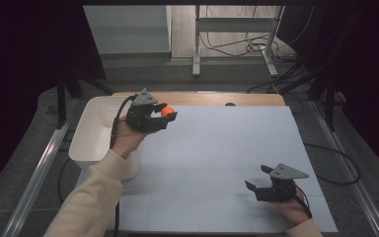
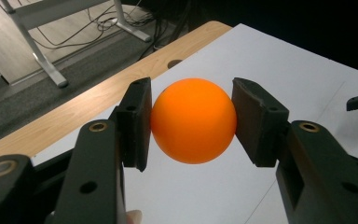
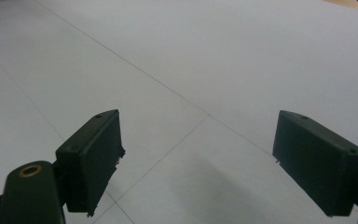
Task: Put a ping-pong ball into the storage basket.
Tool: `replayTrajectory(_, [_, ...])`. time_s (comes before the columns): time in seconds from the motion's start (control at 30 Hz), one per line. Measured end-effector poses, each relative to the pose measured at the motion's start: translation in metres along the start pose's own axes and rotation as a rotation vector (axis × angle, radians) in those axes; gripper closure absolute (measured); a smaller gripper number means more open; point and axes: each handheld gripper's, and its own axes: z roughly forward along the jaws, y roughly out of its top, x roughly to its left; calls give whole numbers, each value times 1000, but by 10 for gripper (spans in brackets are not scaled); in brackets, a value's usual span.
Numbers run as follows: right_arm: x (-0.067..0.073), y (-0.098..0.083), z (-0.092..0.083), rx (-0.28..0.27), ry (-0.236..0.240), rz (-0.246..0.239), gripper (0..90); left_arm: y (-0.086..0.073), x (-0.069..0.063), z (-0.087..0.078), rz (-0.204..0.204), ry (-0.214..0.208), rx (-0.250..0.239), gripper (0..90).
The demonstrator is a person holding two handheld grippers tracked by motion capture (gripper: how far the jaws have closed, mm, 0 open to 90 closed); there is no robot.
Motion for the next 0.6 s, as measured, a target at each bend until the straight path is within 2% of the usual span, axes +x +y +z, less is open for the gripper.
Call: replayTrajectory(0.6, [0,0,0,-1,-2,1,161,-3,7,-8,-10,22,-5,502])
